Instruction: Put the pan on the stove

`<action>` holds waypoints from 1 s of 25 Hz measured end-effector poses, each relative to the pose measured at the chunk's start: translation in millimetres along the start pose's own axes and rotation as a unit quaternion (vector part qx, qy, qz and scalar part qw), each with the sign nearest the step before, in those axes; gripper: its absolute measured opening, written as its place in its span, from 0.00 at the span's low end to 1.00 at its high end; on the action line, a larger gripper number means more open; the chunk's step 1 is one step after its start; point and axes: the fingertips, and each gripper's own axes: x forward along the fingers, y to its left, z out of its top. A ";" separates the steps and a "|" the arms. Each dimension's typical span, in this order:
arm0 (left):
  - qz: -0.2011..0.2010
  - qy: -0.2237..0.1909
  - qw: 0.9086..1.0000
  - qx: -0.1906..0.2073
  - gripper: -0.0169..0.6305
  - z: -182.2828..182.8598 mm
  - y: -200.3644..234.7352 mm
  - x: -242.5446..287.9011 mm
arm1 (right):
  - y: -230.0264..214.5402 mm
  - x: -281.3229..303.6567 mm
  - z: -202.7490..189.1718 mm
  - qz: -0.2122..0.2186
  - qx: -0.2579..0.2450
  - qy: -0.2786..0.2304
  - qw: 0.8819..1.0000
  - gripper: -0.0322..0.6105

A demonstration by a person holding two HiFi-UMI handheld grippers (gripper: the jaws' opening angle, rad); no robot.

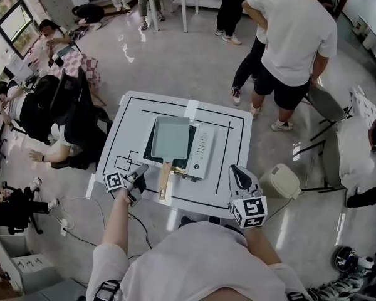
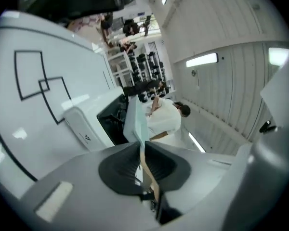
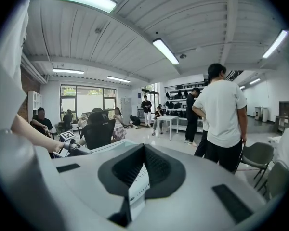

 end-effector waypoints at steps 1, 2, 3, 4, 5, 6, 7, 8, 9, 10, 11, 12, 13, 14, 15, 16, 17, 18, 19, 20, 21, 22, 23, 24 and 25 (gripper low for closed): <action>0.007 -0.029 0.999 0.023 0.05 4.4 -5.6 -8.9 | 0.0 -0.9 1.0 0.002 0.002 -0.002 1.000 0.06; 0.010 -0.056 0.997 0.050 0.04 8.7 -14.1 -16.3 | -0.2 -1.3 2.6 0.003 0.003 -0.004 1.000 0.06; 0.014 -0.077 0.994 0.080 0.04 12.4 -24.0 -22.8 | -0.3 -1.3 4.5 0.003 0.003 -0.008 1.000 0.06; 0.025 -0.093 0.989 0.114 0.04 14.5 -33.3 -29.5 | 0.0 -1.5 6.3 0.004 0.003 -0.012 1.000 0.06; 0.043 -0.104 0.982 0.150 0.04 14.5 -42.1 -36.3 | 0.7 -2.3 7.8 0.005 0.003 -0.014 1.000 0.06; 0.060 -0.112 0.975 0.183 0.04 12.3 -52.4 -42.0 | 1.7 -3.7 9.2 0.006 0.004 -0.016 1.000 0.06; 0.073 -0.121 0.967 0.213 0.04 8.6 -64.5 -46.1 | 2.8 -5.7 10.4 0.008 0.005 -0.018 1.000 0.06; 0.086 -0.130 0.958 0.243 0.04 4.3 -77.0 -49.0 | 3.6 -7.8 11.6 0.010 0.007 -0.019 1.000 0.06; 0.098 -0.140 0.948 0.270 0.04 0.0 -89.2 -50.9 | 3.9 -9.6 12.9 0.011 0.010 -0.021 1.000 0.06; 0.109 -0.150 0.938 0.294 0.04 -4.1 -101.1 -51.8 | 4.1 -10.8 14.3 0.012 0.014 -0.023 1.000 0.06; 0.118 -0.159 0.928 0.314 0.04 -8.4 -113.1 -52.2 | 4.6 -12.1 15.8 0.012 0.019 -0.025 0.999 0.06; 0.126 -0.170 0.920 0.330 0.04 -13.2 -124.5 -52.7 | 5.5 -13.9 17.1 0.011 0.023 -0.028 0.999 0.06; 0.135 -0.181 0.912 0.344 0.04 -18.2 -135.0 -53.5 | 6.7 -16.2 18.2 0.012 0.027 -0.030 0.999 0.06; 0.146 -0.193 0.903 0.356 0.04 -23.2 -144.5 -54.7 | 8.0 -18.7 19.5 0.013 0.029 -0.032 0.999 0.06; 0.157 -0.205 0.893 0.368 0.04 -27.5 -153.8 -55.7 | 9.3 -20.9 21.4 0.014 0.030 -0.034 0.999 0.06; 0.168 -0.217 0.882 0.382 0.04 -31.0 -163.3 -56.5 | 10.4 -22.4 24.3 0.017 0.030 -0.037 0.999 0.06; 0.177 -0.228 0.870 0.400 0.04 -34.1 -173.3 -57.0 | 11.4 -23.6 27.9 0.020 0.029 -0.041 0.999 0.06; 0.184 -0.238 0.857 0.419 0.04 -37.5 -183.0 -57.2 | 12.6 -25.0 31.4 0.023 0.029 -0.045 0.998 0.06; 0.187 -0.245 0.845 0.438 0.04 -41.7 -191.7 -57.1 | 14.0 -26.6 34.3 0.027 0.029 -0.049 0.998 0.06; 0.184 -0.247 0.836 0.454 0.04 -47.0 -198.9 -55.8 | 15.6 -28.4 36.3 0.030 0.029 -0.052 0.998 0.06; 0.174 -0.246 0.832 0.465 0.04 -53.0 -204.5 -53.3 | 17.2 -29.8 37.3 0.034 0.028 -0.055 0.998 0.06; 0.162 -0.245 0.831 0.472 0.04 -59.1 -208.3 -50.2 | 18.3 -31.0 37.7 0.037 0.028 -0.057 0.997 0.06; 0.156 -0.244 0.830 0.476 0.04 -64.5 -210.3 -47.7 | 19.0 -32.1 37.6 0.039 0.028 -0.058 0.997 0.06; 0.158 -0.244 0.827 0.481 0.04 -69.0 -211.1 -46.1 | 19.8 -33.3 37.7 0.042 0.029 -0.059 0.997 0.06; 0.165 -0.244 0.822 0.488 0.04 -72.7 -211.3 -45.7 | 21.1 -34.7 37.9 0.044 0.030 -0.059 0.997 0.06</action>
